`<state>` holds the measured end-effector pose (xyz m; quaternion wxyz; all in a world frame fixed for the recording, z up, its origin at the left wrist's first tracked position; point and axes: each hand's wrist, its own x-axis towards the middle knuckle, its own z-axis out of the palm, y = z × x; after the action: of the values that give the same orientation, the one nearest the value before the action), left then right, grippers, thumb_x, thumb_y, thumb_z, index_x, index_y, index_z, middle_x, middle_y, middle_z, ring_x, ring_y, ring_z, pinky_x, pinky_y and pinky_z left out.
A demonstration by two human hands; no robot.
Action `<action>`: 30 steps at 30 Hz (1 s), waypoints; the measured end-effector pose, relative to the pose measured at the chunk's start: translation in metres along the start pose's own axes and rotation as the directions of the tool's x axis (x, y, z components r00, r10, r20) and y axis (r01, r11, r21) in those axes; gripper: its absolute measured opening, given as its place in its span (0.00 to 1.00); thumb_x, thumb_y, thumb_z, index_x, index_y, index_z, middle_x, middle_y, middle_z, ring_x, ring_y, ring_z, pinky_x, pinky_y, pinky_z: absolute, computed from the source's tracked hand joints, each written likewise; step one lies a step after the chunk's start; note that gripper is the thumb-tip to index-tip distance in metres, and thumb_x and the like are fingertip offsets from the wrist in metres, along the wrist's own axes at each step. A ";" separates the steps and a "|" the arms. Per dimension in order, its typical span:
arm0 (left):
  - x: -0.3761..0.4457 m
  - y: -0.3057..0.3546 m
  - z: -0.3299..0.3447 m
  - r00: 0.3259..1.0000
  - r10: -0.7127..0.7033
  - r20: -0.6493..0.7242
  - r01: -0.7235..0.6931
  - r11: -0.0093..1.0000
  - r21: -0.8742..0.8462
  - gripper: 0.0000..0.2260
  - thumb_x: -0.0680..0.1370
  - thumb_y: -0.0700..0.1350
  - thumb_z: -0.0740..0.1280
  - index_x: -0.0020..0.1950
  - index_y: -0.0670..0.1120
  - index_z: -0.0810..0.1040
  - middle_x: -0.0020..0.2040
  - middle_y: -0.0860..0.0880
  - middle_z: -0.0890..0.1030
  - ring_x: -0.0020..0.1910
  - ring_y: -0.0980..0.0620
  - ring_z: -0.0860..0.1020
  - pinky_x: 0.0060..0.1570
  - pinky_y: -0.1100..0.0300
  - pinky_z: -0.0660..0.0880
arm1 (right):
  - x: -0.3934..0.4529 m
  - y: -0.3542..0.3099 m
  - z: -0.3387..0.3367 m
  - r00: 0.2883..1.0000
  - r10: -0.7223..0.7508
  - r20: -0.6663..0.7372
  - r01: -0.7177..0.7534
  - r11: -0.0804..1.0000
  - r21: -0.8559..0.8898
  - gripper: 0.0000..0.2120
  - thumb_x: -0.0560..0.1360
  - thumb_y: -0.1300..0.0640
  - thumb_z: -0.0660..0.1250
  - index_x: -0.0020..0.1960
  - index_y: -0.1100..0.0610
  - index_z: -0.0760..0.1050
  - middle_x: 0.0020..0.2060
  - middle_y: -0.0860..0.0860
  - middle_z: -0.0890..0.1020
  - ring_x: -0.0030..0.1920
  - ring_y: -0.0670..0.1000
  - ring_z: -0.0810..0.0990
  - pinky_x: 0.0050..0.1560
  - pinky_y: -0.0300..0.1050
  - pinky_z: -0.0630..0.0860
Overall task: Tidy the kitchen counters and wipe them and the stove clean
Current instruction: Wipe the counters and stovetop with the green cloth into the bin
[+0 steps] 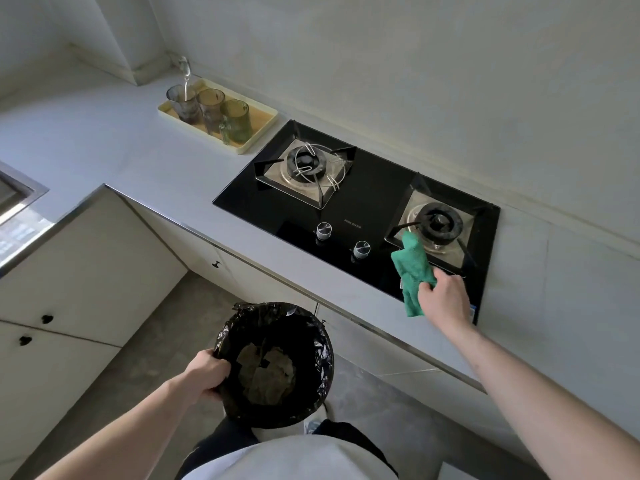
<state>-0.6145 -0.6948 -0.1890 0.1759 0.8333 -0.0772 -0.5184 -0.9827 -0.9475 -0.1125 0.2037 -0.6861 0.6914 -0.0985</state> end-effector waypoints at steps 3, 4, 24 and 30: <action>0.005 -0.001 0.003 1.000 -0.012 -0.004 0.012 1.000 0.005 0.11 0.70 0.32 0.63 0.49 0.39 0.81 0.40 0.37 0.84 0.33 0.38 0.84 0.33 0.43 0.84 | 0.007 0.008 0.015 0.994 0.031 0.101 -0.023 0.996 -0.081 0.20 0.79 0.58 0.62 0.71 0.56 0.74 0.60 0.63 0.79 0.59 0.61 0.78 0.57 0.50 0.75; 0.007 0.000 0.005 1.000 -0.013 -0.002 0.013 1.000 0.000 0.11 0.70 0.32 0.63 0.50 0.39 0.81 0.41 0.37 0.85 0.33 0.38 0.85 0.33 0.44 0.84 | 0.010 0.010 0.024 0.992 0.019 0.128 -0.006 0.995 -0.101 0.21 0.79 0.59 0.62 0.71 0.57 0.73 0.62 0.62 0.79 0.63 0.62 0.77 0.62 0.51 0.74; 0.046 0.041 -0.017 0.990 0.056 0.128 -0.075 0.985 0.155 0.11 0.72 0.35 0.61 0.47 0.41 0.81 0.42 0.38 0.85 0.33 0.39 0.86 0.30 0.46 0.83 | -0.090 -0.113 0.155 0.958 -0.102 0.268 0.069 0.989 0.127 0.28 0.77 0.69 0.63 0.75 0.53 0.72 0.76 0.51 0.70 0.77 0.54 0.65 0.73 0.41 0.60; 0.045 0.049 -0.023 0.983 0.092 0.160 -0.127 0.966 0.226 0.10 0.72 0.35 0.62 0.48 0.42 0.81 0.43 0.40 0.85 0.35 0.40 0.86 0.31 0.46 0.84 | -0.112 -0.122 0.141 0.938 -0.120 0.327 0.020 0.956 0.294 0.18 0.80 0.59 0.64 0.69 0.47 0.77 0.60 0.43 0.83 0.58 0.47 0.81 0.64 0.51 0.78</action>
<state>-0.5709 -0.7499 -0.1993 0.0984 0.8018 -0.1969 -0.5555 -0.8154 -0.8214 -0.1722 0.4135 -0.6804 0.5991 -0.0844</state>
